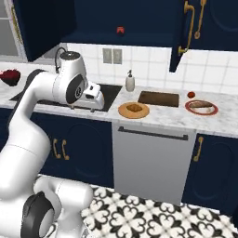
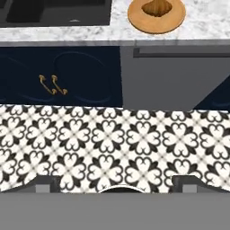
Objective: From the different types of pastries on the counter, select a croissant and place it on the cutting board. Then retrieve a jar of jam from the cabinet and place it alongside the croissant on the cutting board.
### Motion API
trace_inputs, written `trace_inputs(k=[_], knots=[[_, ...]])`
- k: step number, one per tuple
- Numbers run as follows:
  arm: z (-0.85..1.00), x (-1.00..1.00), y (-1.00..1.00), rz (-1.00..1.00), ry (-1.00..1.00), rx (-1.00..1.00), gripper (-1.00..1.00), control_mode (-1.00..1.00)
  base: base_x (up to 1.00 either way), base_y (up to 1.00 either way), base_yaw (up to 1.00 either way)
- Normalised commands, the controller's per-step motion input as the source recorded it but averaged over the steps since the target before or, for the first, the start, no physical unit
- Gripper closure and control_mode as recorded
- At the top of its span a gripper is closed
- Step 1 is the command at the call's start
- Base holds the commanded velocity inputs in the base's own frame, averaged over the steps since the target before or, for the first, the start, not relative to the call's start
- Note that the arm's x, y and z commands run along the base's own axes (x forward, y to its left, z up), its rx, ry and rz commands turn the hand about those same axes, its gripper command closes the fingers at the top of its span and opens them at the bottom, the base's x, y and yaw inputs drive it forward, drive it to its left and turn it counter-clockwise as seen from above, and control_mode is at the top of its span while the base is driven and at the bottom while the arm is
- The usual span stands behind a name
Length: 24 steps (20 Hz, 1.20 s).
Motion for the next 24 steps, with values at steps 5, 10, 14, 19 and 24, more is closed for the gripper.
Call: trace_inputs(k=[5,10,14,19,24], knots=[[0.00,0.00,0.00,0.00,0.00,0.00,-1.00,1.00,1.00,0.05,0.03],[0.00,0.00,0.00,0.00,0.00,0.00,-1.00,1.00,0.89,-0.56,0.00],[0.00,0.00,0.00,0.00,0.00,0.00,-1.00,1.00,0.26,0.30,0.00],[0.00,0.00,0.00,0.00,0.00,0.00,-1.00,1.00,0.83,0.12,0.00],[0.00,0.00,0.00,0.00,0.00,0.00,-1.00,1.00,0.95,0.09,0.00]])
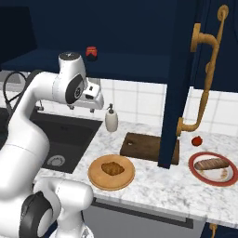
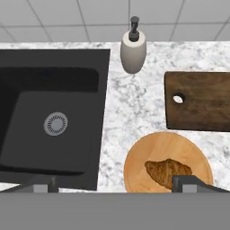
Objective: From the different types of pastries on the counter, select a croissant and place it on the cutting board. Then retrieve a jar of jam from the cabinet and place it alongside the croissant on the cutting board.
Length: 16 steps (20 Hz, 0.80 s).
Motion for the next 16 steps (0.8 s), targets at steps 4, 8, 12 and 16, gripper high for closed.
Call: trace_inputs(k=[4,8,12,16], knots=[[0.00,0.00,0.00,0.00,0.00,0.00,-1.00,1.00,0.96,0.30,-0.01],[0.00,0.00,0.00,0.00,0.00,0.00,-1.00,1.00,0.71,0.11,0.00],[0.00,0.00,0.00,0.00,0.00,0.00,-1.00,1.00,0.13,0.00,0.00],[0.00,0.00,0.00,0.00,0.00,0.00,-1.00,1.00,0.00,0.00,0.00]])
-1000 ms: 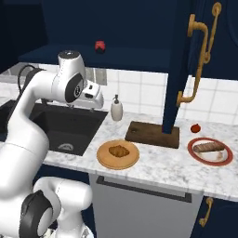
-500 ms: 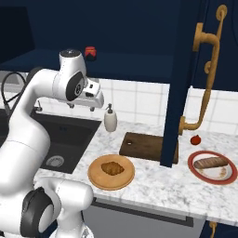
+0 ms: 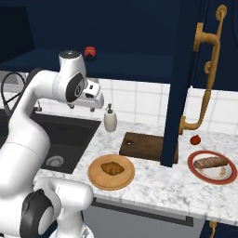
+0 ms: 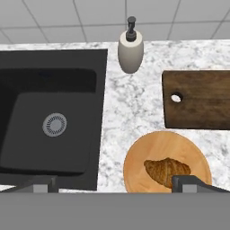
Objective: From the different types of pastries on the counter, select a croissant and place it on the cutting board. Then retrieve a jar of jam from the cabinet and place it alongside the croissant on the cutting board.
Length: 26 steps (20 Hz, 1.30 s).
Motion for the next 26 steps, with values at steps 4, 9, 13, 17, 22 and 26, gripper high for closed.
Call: trace_inputs(k=[4,9,13,17,22,26], knots=[[0.00,0.00,0.00,0.00,0.00,0.00,-1.00,1.00,0.00,0.00,0.00],[0.00,0.00,0.00,0.00,0.00,0.00,-1.00,-1.00,0.00,0.00,0.00],[0.00,-0.06,0.00,0.00,-0.05,0.01,-1.00,-1.00,0.00,0.00,0.00],[0.36,-0.44,-0.13,0.01,-0.50,0.36,-1.00,-1.00,0.00,0.00,0.00],[0.43,-0.43,0.04,0.10,-0.57,0.32,-1.00,-1.00,0.00,0.00,0.00],[0.57,-0.70,0.41,0.01,-0.34,-0.15,-1.00,-1.00,0.00,0.00,0.00]])
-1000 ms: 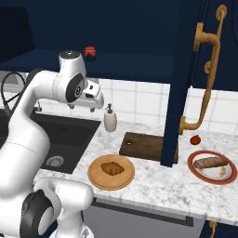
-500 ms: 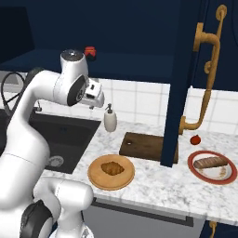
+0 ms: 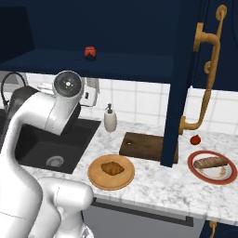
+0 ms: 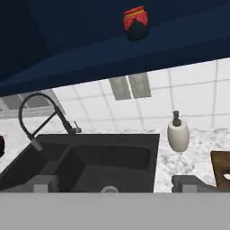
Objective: From the different types of pastries on the counter, select a croissant and place it on the cutting board. Then retrieve a jar of jam from the cabinet and place it alongside the croissant on the cutting board.
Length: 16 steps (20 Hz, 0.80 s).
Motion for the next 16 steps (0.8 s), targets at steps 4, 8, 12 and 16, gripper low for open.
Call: trace_inputs(k=[4,8,12,16], knots=[[0.83,-0.60,0.19,0.00,-0.32,-0.36,-1.00,-1.00,0.00,0.00,0.00],[1.00,-0.22,0.02,-0.02,-0.13,-0.33,-1.00,-1.00,0.00,0.00,0.00],[0.98,0.06,-0.04,-0.09,-0.04,-0.23,-1.00,-1.00,0.00,0.00,0.00],[0.33,0.06,-0.06,-0.14,-0.20,0.04,-1.00,-1.00,0.00,0.00,0.00]])
